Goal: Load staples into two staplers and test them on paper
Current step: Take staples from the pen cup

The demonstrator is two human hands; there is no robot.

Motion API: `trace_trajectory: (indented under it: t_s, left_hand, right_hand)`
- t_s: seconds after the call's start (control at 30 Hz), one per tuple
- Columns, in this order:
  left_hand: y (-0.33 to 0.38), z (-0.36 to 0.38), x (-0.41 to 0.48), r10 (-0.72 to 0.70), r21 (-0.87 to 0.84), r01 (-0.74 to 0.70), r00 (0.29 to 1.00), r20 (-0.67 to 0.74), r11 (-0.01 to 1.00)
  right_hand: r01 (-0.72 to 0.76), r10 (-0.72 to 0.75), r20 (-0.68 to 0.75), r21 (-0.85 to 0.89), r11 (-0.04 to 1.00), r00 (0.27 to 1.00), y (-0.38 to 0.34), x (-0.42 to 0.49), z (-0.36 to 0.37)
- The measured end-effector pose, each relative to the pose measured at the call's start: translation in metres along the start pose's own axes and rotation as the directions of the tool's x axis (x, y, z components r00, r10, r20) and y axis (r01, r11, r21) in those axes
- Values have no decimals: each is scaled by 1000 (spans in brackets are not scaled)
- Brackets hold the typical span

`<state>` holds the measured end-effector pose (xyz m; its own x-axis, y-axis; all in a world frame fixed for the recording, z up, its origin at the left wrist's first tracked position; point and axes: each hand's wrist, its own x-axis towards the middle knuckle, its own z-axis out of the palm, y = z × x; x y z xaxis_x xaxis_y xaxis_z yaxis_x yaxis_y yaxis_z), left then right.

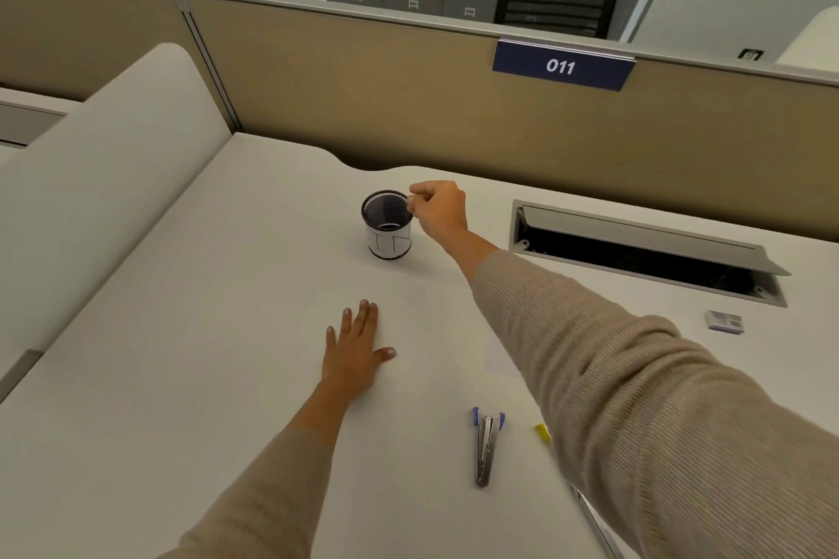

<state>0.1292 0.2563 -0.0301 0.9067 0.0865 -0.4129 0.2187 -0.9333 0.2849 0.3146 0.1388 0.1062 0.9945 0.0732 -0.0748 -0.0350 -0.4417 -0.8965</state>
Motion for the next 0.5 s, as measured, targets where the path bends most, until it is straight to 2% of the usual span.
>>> trace_trajectory:
  t_s: [0.27, 0.5]
  left_hand:
    - [13, -4, -6, -48, 41, 48, 999, -3, 998]
    - [39, 8, -24, -76, -68, 71, 995, -71, 995]
  right_hand:
    - [-68, 65, 38, 100, 993, 997, 32, -61, -25]
    - [-148, 130, 106, 182, 972, 986, 53, -142, -69]
